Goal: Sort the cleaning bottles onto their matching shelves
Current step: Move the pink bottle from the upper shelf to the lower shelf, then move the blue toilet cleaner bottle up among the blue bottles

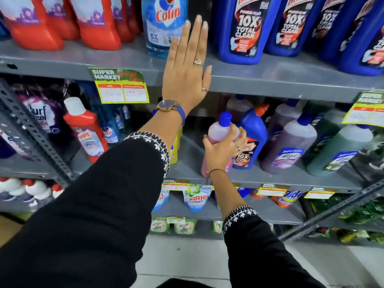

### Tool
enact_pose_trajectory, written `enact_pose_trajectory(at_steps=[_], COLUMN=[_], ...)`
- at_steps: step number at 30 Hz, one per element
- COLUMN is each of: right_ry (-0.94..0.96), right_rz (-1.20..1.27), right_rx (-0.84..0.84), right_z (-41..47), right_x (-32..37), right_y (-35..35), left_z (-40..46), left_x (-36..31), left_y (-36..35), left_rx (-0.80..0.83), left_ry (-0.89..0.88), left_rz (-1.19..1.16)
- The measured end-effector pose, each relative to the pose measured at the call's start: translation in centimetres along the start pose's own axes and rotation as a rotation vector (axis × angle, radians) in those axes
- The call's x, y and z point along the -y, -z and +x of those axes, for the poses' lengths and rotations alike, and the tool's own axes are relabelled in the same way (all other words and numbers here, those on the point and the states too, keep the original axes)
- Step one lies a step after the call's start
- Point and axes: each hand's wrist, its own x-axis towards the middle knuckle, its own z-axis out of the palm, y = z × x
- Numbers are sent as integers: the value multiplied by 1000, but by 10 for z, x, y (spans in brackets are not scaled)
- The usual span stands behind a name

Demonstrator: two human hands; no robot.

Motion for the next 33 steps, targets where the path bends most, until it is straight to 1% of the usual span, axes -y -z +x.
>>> enact_pose_trajectory(at_steps=[6, 11, 14, 20, 24, 26, 28, 30, 33], right_ry=[3, -27, -26, 13, 32, 91, 148, 160, 182], right_rz=[-37, -71, -78, -80, -120, -141, -107, -88, -235], right_rx=[37, 69, 84, 60, 96, 68, -17, -113, -155], right_z=[12, 20, 24, 18, 15, 13, 13, 23, 48], right_x=[1, 0, 0, -5, -4, -4, -5, -7, -15], right_y=[-31, -48, -51, -43, -35, -27, -15, -3, 7], left_z=[0, 0, 1, 1, 1, 1, 1, 0, 0], left_x=[-1, -1, -1, -2, -2, -2, 0, 0, 0], left_y=[-2, -2, -3, -3, -3, -4, -6, -6, -6], left_rx=[-58, -71, -84, -113, -114, -122, -131, -136, -138], left_ry=[-2, 0, -3, -9, -10, -14, -17, -19, -21], left_rz=[10, 24, 29, 7, -6, 2, 3, 1, -2])
